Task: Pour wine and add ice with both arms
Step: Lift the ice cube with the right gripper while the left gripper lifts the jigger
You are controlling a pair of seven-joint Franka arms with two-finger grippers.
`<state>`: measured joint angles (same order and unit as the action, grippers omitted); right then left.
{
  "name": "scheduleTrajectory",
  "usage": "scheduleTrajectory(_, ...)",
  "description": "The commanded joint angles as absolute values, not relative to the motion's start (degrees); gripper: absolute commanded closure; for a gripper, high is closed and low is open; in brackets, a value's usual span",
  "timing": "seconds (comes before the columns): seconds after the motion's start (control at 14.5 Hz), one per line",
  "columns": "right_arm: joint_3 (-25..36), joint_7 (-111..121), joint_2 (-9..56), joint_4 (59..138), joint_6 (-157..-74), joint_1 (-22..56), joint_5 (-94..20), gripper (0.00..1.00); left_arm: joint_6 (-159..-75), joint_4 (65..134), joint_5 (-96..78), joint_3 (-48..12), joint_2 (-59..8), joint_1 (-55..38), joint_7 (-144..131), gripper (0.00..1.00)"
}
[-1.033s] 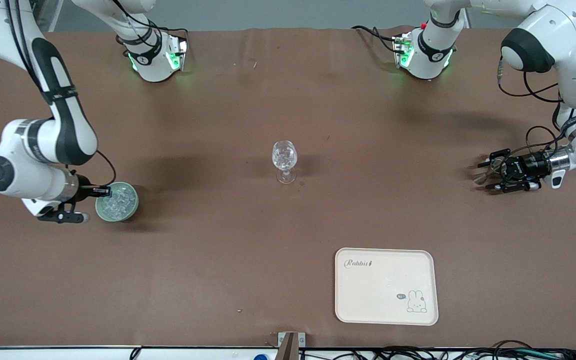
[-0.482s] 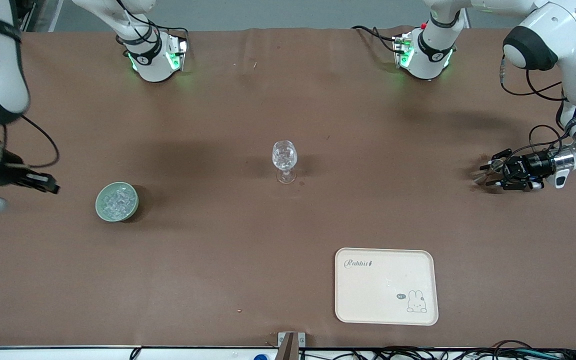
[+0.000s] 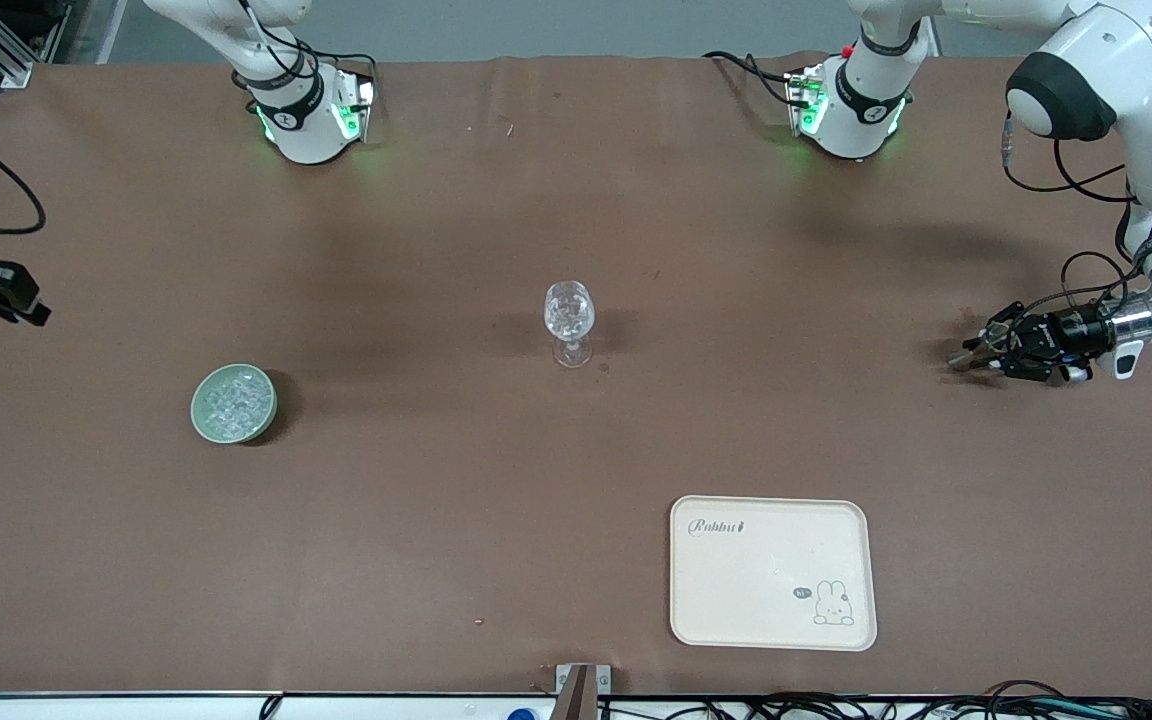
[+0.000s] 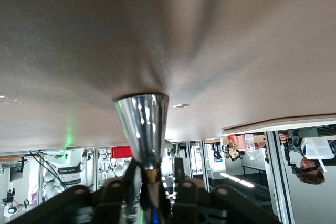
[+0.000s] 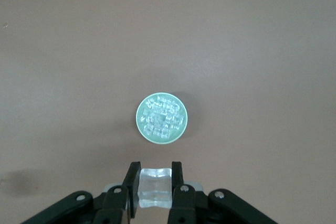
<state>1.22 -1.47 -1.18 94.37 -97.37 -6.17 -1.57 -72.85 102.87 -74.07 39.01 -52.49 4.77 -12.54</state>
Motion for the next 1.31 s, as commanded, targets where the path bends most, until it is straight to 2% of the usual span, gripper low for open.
scheduleTrajectory(0.0, 2.4, -1.1, -1.8, 90.4, -91.4, -5.7, -1.5, 0.98, -71.8, 103.1, -74.5, 39.2, -51.4, 5.4, -13.8, 0.9)
scheduleTrajectory(0.07, 2.5, -1.1, -3.0, 90.4, -90.4, -5.5, -1.5, 0.98, -71.0, 103.2, -74.5, 39.2, -51.4, 6.1, -13.7, 0.98)
scheduleTrajectory(0.14, 2.5, -1.0, -3.8, 90.7, -89.0, -5.4, -1.5, 0.99, -70.1, 103.2, -74.6, 39.3, -51.2, 6.3, -13.6, 0.99)
scheduleTrajectory(0.62, 4.4, -0.9, -4.6, 91.1, -86.5, -4.7, -2.4, 0.99, -62.1, 103.9, -74.6, 38.9, -45.7, 5.5, -14.1, 0.99)
scheduleTrajectory(0.83, 4.1, -0.9, -4.6, 91.1, -85.8, -5.1, -2.3, 0.99, -61.7, 107.0, -74.4, 38.7, -40.2, 2.4, -16.1, 1.0)
scheduleTrajectory(0.96, 3.9, -1.1, -4.5, 90.9, -86.0, -4.8, -1.9, 0.99, -62.0, 111.6, -73.7, 38.6, -35.5, 0.8, -17.1, 1.0)
scheduleTrajectory(1.24, 0.5, -5.4, -4.6, 90.7, -85.7, -3.9, -1.8, 0.99, -61.5, 115.3, -70.7, 33.1, -29.4, 0.6, -18.9, 1.0)
